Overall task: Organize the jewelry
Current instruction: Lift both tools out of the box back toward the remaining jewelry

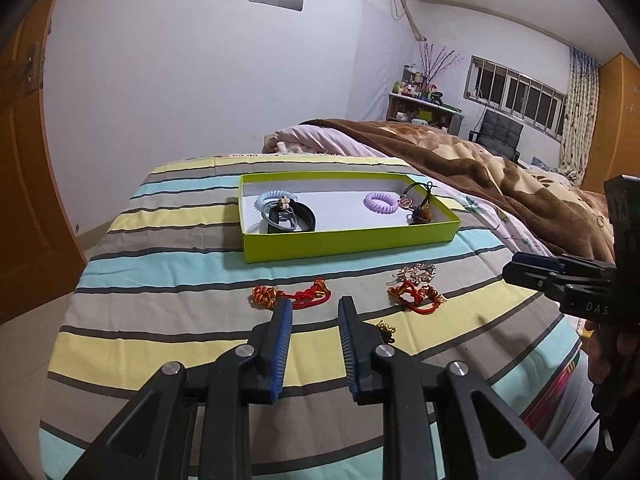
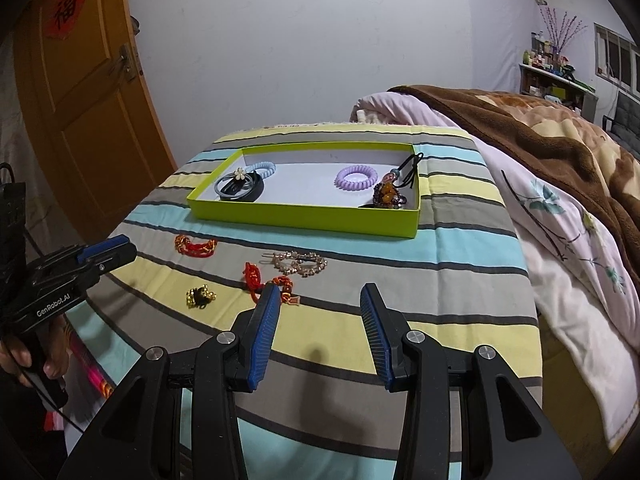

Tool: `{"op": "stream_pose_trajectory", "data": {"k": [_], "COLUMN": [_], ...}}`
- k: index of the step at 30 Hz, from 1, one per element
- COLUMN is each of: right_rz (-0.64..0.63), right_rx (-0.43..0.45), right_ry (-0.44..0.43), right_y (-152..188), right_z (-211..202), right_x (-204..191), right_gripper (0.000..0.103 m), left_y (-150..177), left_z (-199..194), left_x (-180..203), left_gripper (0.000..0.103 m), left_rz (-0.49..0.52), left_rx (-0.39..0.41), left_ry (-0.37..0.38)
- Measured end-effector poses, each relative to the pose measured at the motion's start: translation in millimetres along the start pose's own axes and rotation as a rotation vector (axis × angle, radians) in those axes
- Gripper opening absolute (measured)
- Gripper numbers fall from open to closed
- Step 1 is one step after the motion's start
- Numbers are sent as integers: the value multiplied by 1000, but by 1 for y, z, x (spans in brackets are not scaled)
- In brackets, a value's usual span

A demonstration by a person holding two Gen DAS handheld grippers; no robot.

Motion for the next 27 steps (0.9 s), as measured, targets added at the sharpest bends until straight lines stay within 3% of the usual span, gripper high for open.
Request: {"op": "stream_pose_trajectory", "data": {"k": [8,14,27], "right_rz": [-36,-81,-246], "right_rx": [-23,-49,-108], "right_ry": [-6,-16,-28], "right_y": [-6,-13,-29], "right_z": [12,29,67], "right_x": [2,-2,-17], "right_gripper": [43,43,43], "left_y": [-7,-20,-26], "left_z": [21,32,66], "left_x": [-4,-9,1], "left_gripper": [23,30,31], "left_rz": [70,125,255], "left_rx": [-44,-53,-129], "left_ry": [-26,-14,24]}}
Point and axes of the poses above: each gripper's, at about its wrist camera, not at the fingertips, and z roughly the way its jaws point, x to its right, y to its underside, the point moved 10 cm from there along z, roughly the way its jaws point, and after that the axes turned 14 degrees about -x, right-handed, at the moved point
